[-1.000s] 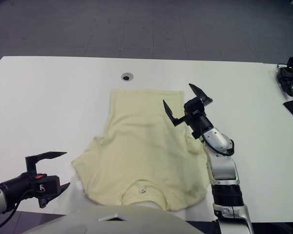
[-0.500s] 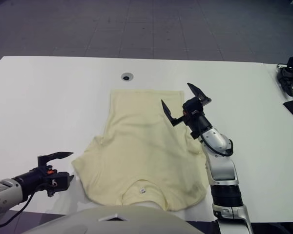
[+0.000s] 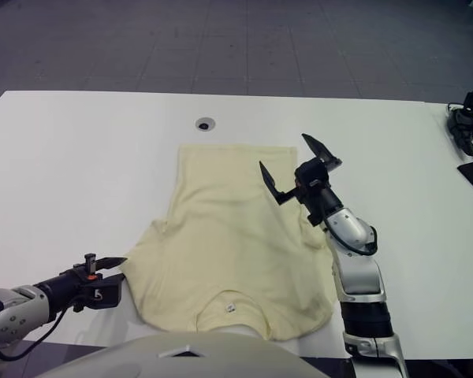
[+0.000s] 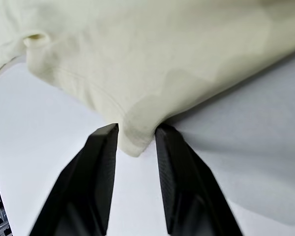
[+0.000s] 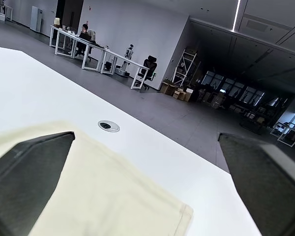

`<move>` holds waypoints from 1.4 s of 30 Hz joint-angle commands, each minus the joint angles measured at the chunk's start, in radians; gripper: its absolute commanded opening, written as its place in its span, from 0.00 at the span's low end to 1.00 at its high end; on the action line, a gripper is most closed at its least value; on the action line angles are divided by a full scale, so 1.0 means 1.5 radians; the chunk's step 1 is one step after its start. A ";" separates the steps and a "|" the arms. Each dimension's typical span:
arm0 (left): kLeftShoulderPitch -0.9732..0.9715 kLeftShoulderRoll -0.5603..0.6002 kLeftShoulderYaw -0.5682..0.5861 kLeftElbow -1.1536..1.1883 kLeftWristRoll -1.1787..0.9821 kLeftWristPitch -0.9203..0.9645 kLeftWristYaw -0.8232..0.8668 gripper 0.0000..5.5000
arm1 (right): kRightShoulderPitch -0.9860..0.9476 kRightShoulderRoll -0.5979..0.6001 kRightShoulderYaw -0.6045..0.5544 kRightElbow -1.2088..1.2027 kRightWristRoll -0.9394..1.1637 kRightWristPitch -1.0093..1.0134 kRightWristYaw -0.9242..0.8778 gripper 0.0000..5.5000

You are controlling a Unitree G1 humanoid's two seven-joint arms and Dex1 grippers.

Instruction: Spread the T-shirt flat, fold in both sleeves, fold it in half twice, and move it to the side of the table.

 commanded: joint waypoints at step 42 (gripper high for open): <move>-0.219 -0.011 -0.194 -0.149 -0.028 0.033 -0.061 0.00 | -0.008 0.000 -0.001 -0.008 0.003 -0.004 -0.011 0.98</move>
